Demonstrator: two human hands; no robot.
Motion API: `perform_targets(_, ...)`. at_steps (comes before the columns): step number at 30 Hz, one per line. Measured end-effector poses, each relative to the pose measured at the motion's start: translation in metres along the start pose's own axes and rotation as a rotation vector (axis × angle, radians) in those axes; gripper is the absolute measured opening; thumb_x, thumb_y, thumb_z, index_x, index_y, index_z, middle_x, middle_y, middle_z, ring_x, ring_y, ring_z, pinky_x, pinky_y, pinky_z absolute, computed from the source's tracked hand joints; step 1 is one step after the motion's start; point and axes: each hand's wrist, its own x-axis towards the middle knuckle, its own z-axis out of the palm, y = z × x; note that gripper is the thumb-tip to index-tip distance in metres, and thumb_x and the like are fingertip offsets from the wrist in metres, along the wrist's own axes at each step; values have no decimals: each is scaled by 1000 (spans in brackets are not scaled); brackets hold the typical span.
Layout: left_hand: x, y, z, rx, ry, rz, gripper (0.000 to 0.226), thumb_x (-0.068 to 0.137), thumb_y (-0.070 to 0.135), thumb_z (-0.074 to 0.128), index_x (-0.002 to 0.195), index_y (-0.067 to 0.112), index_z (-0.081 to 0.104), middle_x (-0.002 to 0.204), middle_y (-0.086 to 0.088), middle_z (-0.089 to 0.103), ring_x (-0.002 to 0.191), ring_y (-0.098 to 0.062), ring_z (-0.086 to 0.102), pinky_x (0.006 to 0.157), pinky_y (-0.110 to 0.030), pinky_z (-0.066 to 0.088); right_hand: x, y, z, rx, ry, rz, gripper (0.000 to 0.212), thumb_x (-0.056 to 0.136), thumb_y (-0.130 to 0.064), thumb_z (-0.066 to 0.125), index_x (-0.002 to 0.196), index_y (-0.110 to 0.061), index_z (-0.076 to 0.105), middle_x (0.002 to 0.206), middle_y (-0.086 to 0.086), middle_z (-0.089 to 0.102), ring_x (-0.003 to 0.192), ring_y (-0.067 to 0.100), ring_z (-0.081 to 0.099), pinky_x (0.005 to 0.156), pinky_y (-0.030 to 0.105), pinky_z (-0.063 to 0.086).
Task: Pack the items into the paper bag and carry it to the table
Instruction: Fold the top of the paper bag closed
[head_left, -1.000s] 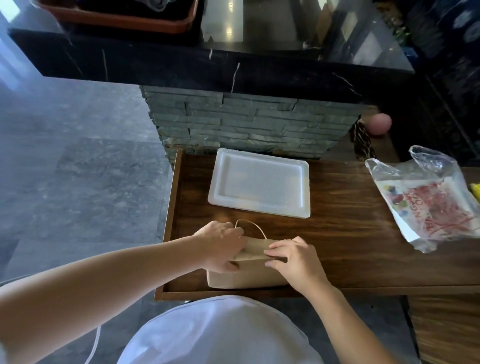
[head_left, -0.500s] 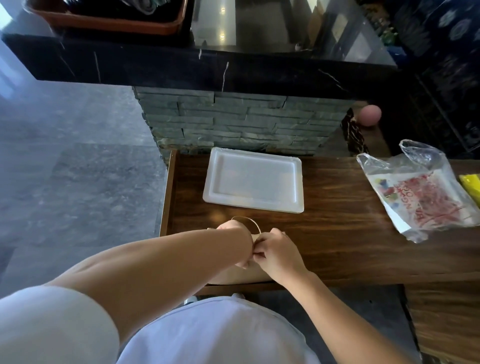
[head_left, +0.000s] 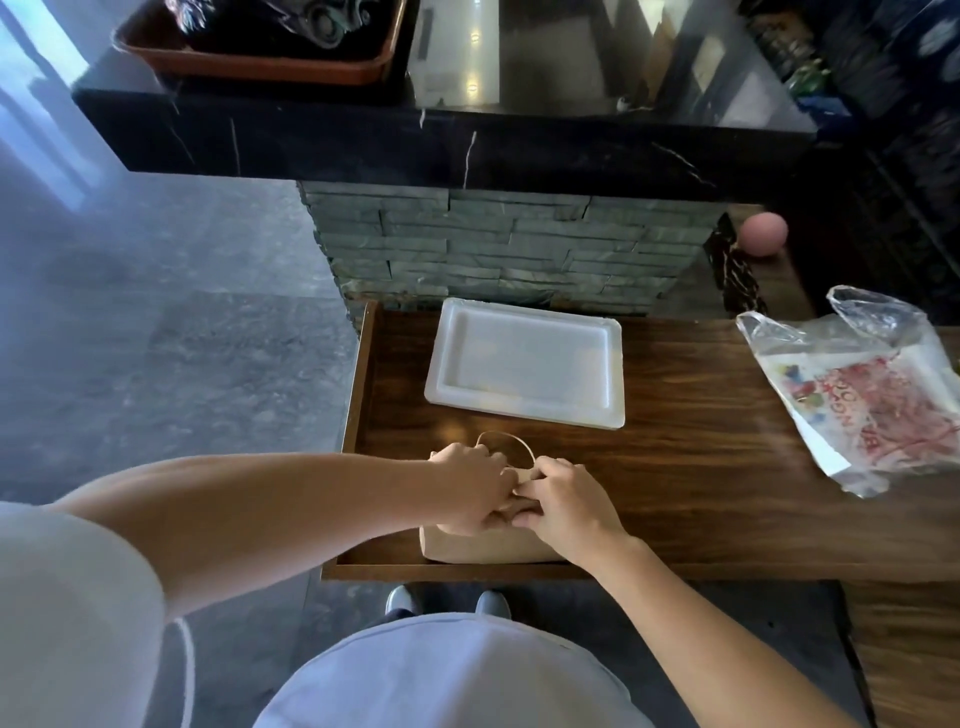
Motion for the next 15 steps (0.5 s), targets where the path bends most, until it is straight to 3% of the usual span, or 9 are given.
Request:
perform_targets(4, -17, -8, 22, -79, 187, 6, 42, 88, 51, 51, 120, 23, 50, 114, 0, 57, 99, -23, 53, 78, -38, 50, 0, 6, -1, -22, 0, -18, 33, 75, -34, 76, 107, -25, 73, 93, -3, 60, 93, 22, 55, 82, 37, 49)
perform_targets(10, -46, -16, 42, -274, 273, -134, 46, 91, 45, 55, 134, 30, 54, 132, 6, 53, 118, -20, 43, 94, -40, 50, -11, 30, -3, 35, 32, -59, 39, 73, -28, 79, 111, -32, 70, 78, -9, 51, 78, 14, 48, 71, 35, 51)
perform_targets(13, -53, -9, 53, -462, 268, -306, 49, 88, 50, 57, 136, 39, 50, 145, 4, 37, 125, -23, 32, 102, -43, 46, -17, 45, -1, 79, 71, -36, 41, 71, -26, 81, 110, -32, 70, 81, -8, 53, 81, 14, 45, 74, 33, 50)
perform_targets(15, -54, -6, 62, -633, 229, -417, 56, 85, 54, 60, 138, 44, 46, 149, 1, 28, 125, -23, 35, 105, -39, 41, -20, 54, 2, 161, 100, 12, 40, 69, -24, 83, 107, -31, 72, 87, -8, 54, 86, 14, 43, 80, 27, 47)
